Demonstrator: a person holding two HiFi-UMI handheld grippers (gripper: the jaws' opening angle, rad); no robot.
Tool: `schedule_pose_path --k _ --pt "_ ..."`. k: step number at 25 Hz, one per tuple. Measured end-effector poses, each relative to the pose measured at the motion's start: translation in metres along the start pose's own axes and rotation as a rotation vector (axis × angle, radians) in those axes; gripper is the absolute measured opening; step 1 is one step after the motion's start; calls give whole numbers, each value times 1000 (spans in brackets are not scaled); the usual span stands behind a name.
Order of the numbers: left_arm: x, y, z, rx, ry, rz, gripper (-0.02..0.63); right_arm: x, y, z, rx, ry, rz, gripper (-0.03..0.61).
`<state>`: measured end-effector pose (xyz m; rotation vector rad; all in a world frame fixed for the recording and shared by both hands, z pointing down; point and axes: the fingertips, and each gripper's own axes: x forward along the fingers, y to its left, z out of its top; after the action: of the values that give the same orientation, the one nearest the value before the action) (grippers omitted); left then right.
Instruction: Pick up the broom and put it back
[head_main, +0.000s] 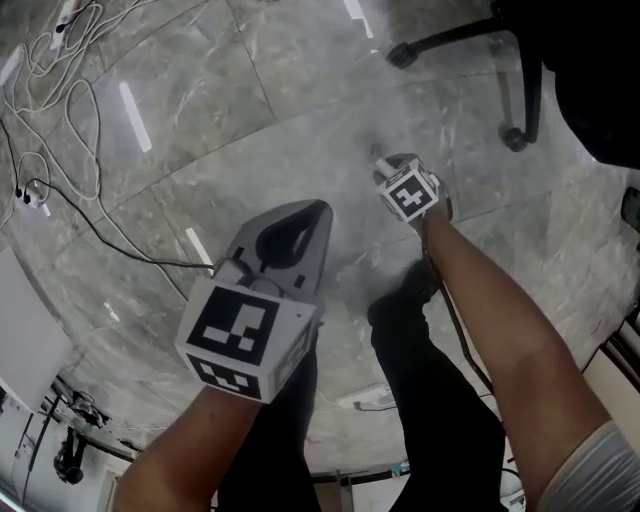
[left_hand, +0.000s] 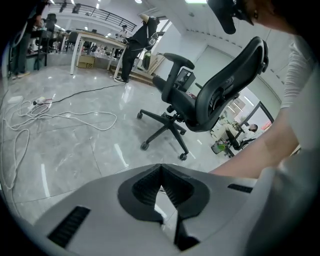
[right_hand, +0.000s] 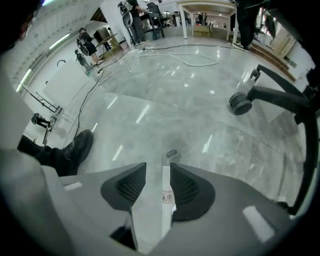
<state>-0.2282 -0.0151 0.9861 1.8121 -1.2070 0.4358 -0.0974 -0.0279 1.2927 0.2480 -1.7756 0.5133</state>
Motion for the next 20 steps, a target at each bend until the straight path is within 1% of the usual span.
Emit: schedule_pose_path --k 2,6,10,13,14,17,20 --pt "11 8 -12 -3 8 -10 8 22 -4 -11 18 23 -16 132" --pt "34 33 -26 -18 11 5 8 56 -19 -5 23 15 -51 132" --pt "51 45 -36 -35 22 9 8 73 -28 -12 89 18 -95 132" --pt "55 47 -38 -38 21 4 8 74 -29 -13 56 29 -143 116" --pt "55 47 -39 -40 22 4 8 74 -29 -14 34 37 -151 96" --pt "50 44 -40 -49 21 4 8 68 -25 -12 4 44 -141 84" --pt "38 32 -30 -49 5 2 8 33 -13 2 -3 -14 -129 84"
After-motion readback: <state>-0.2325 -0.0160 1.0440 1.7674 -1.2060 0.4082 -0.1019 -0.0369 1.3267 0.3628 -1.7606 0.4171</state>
